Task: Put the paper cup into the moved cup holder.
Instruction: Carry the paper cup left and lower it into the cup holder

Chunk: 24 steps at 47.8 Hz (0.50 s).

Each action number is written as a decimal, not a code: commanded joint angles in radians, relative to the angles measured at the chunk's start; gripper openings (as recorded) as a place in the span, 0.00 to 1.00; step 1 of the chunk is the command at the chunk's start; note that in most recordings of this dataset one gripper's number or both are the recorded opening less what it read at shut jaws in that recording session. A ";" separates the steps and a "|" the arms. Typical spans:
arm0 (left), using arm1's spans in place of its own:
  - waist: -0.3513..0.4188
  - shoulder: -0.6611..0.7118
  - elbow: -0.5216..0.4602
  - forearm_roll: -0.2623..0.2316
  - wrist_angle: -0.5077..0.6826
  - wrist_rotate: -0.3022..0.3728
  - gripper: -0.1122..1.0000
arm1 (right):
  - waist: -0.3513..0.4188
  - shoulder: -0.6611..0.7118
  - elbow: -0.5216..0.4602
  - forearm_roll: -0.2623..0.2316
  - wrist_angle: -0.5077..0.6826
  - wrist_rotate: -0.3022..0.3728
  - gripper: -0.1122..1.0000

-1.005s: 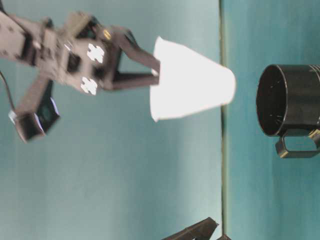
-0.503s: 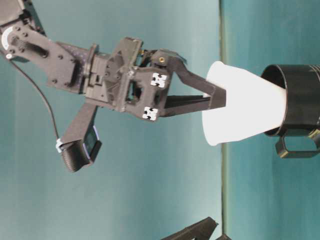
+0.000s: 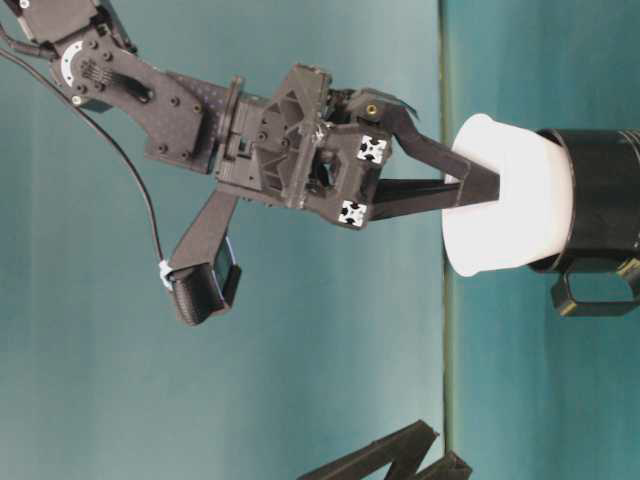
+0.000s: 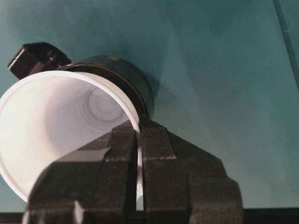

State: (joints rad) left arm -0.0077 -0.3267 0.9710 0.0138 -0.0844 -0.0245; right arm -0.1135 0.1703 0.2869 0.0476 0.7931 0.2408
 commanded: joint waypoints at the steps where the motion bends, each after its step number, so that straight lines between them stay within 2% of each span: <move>1: -0.003 0.003 -0.018 0.002 -0.003 0.002 0.80 | 0.002 -0.005 -0.015 0.003 -0.002 0.000 0.12; 19: -0.003 0.005 -0.018 0.003 -0.005 0.000 0.80 | 0.005 -0.003 -0.017 0.003 0.000 -0.003 0.12; 24: -0.003 0.005 -0.018 0.003 -0.005 0.000 0.80 | 0.005 -0.003 -0.017 0.018 0.003 -0.003 0.12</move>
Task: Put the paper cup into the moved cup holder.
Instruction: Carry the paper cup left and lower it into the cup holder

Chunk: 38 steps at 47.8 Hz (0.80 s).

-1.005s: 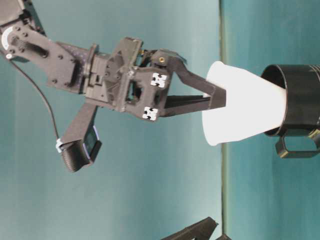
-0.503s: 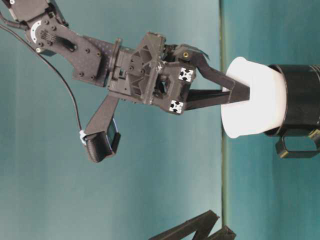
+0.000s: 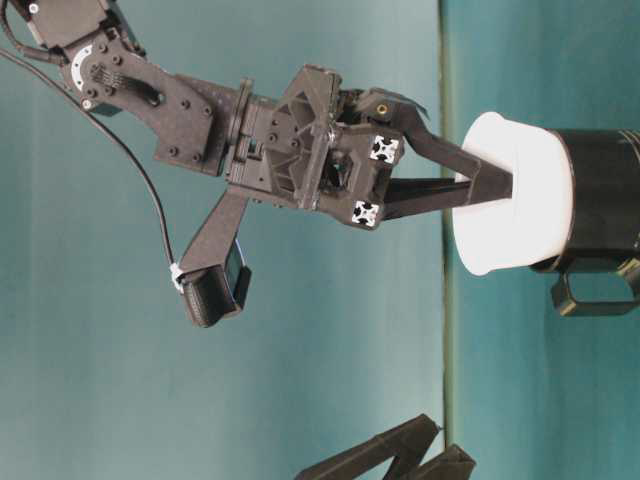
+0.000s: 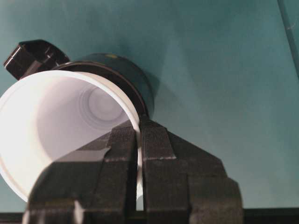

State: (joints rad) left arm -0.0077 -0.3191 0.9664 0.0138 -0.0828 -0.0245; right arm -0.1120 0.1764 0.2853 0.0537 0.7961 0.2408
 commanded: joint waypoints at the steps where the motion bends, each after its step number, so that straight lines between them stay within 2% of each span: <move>1: -0.003 -0.003 -0.014 0.002 -0.006 0.002 0.80 | 0.002 -0.009 -0.015 0.017 0.000 -0.003 0.12; 7: -0.003 -0.003 -0.012 0.002 -0.006 0.000 0.80 | 0.002 -0.009 -0.015 0.021 0.003 -0.003 0.13; 14: -0.003 -0.003 -0.012 0.003 -0.005 0.002 0.80 | 0.002 -0.009 -0.017 0.020 0.005 -0.005 0.19; 23: -0.003 -0.003 -0.011 0.003 -0.006 0.002 0.80 | 0.000 -0.014 -0.017 0.021 0.002 -0.006 0.36; 32: -0.002 -0.003 -0.011 0.002 -0.006 0.002 0.80 | -0.003 -0.023 -0.017 0.021 0.000 -0.006 0.63; 38: -0.003 -0.003 -0.011 0.003 -0.006 0.002 0.80 | -0.005 -0.029 -0.017 0.020 0.003 -0.006 0.70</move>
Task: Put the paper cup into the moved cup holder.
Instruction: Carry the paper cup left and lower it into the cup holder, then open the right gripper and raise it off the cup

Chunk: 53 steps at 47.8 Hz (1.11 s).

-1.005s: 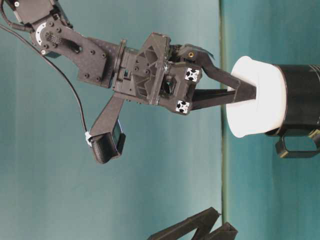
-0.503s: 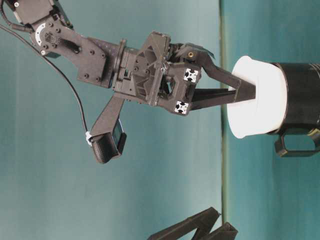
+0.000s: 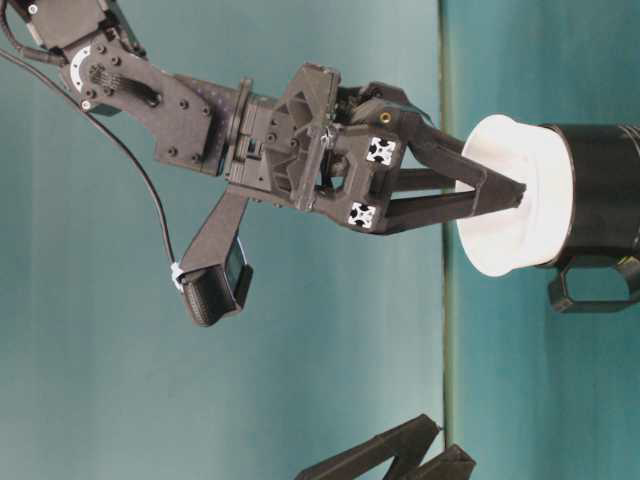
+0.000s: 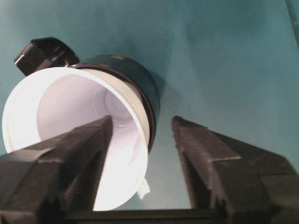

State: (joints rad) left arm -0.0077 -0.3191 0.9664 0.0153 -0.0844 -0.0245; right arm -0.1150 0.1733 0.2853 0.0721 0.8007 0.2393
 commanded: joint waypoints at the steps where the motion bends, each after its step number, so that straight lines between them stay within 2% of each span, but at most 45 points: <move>1: -0.003 -0.003 -0.011 0.002 -0.005 0.002 0.80 | -0.002 -0.026 -0.017 0.003 0.000 -0.005 0.70; 26: -0.003 -0.002 -0.014 0.000 -0.005 0.000 0.80 | 0.002 -0.044 -0.018 0.003 -0.005 -0.003 0.71; 53: -0.003 -0.002 -0.014 0.002 -0.003 -0.002 0.80 | 0.008 -0.160 0.012 0.000 -0.049 -0.002 0.72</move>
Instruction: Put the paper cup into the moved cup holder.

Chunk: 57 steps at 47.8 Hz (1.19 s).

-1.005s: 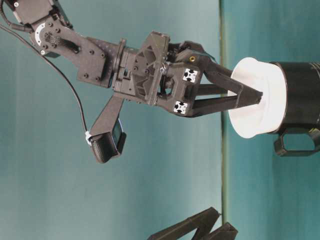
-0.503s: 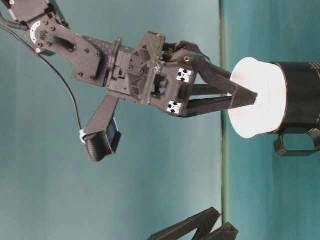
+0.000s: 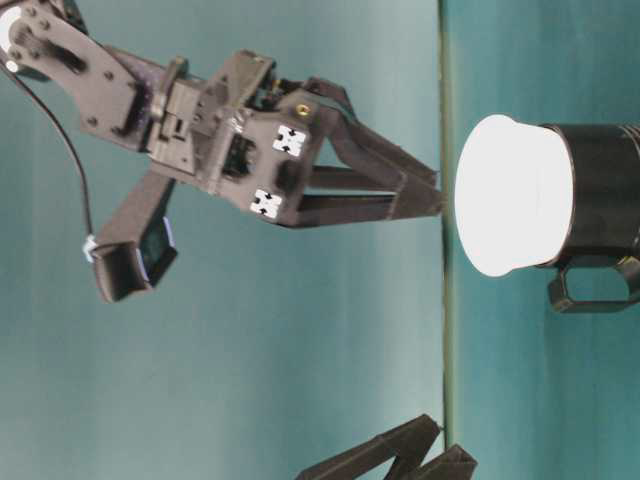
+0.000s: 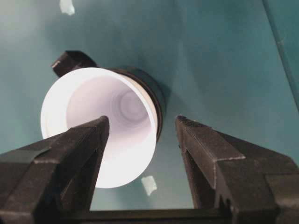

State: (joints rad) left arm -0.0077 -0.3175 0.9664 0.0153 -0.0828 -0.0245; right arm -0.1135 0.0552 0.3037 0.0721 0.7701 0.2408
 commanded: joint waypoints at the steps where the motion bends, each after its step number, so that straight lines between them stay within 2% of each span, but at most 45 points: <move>1: -0.003 -0.003 -0.014 0.002 -0.006 -0.002 0.80 | 0.006 -0.046 -0.005 0.000 -0.021 -0.003 0.72; 26: -0.003 -0.003 -0.014 0.002 -0.005 0.000 0.80 | 0.006 -0.144 0.043 -0.005 -0.041 0.002 0.72; 57: -0.003 -0.003 -0.014 0.002 -0.005 0.000 0.80 | 0.006 -0.150 0.057 -0.005 -0.051 0.002 0.72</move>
State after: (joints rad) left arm -0.0077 -0.3175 0.9664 0.0153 -0.0828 -0.0245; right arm -0.1104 -0.0706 0.3682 0.0690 0.7271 0.2408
